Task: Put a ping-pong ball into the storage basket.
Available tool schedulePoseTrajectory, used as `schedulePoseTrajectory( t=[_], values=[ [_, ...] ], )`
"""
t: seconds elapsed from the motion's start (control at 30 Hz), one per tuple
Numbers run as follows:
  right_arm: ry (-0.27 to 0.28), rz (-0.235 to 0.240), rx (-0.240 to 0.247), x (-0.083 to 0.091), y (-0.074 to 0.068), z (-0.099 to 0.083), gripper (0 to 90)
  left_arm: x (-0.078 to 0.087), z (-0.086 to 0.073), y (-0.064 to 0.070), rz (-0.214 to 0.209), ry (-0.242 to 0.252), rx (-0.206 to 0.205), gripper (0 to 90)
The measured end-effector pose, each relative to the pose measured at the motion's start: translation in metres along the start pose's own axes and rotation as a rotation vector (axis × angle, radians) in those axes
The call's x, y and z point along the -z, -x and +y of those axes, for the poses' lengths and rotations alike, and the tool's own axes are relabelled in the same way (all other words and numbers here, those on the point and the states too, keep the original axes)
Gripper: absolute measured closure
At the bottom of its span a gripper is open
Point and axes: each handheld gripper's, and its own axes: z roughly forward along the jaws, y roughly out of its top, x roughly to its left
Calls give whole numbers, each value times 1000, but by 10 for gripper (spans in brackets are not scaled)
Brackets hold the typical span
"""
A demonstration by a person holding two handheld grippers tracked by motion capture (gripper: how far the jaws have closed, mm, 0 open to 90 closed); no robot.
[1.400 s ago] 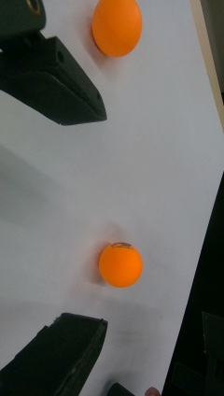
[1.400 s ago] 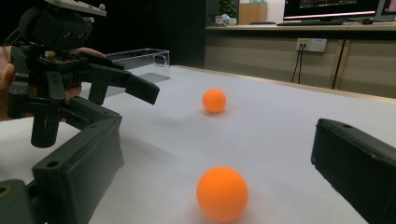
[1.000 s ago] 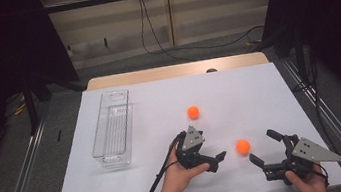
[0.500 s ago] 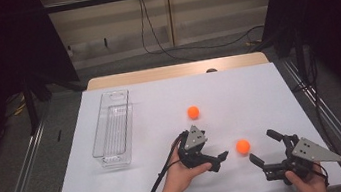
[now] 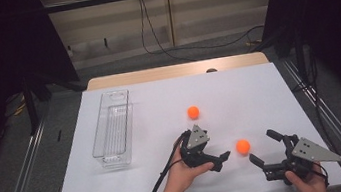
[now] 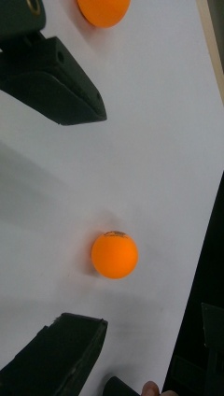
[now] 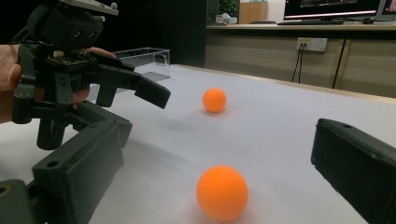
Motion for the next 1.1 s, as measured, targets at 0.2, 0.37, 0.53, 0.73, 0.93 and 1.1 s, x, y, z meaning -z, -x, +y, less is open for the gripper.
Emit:
schedulePoseTrajectory(
  t=[0.2, 0.37, 0.53, 0.73, 0.93, 1.1],
  values=[
    [-1, 0, 3, 0, 0, 0, 18, -2, 1, 0, -3, -8, -3, 24],
    [-1, 1, 4, 0, 0, 0, 18, -4, 1, 0, -5, -10, -3, 24],
    [-1, 1, 2, 0, 0, 0, 18, -6, 2, 0, -7, -10, -1, 25],
    [0, 1, 1, 0, 0, 0, 18, -7, 3, 1, -11, -18, -2, 25],
    [0, 1, 0, 0, 0, 0, 18, -11, 4, 3, -19, -23, 0, 24],
    [-4, 3, 2, 0, 0, 0, 18, -13, 5, 3, -21, -27, 0, 24]
  ],
)
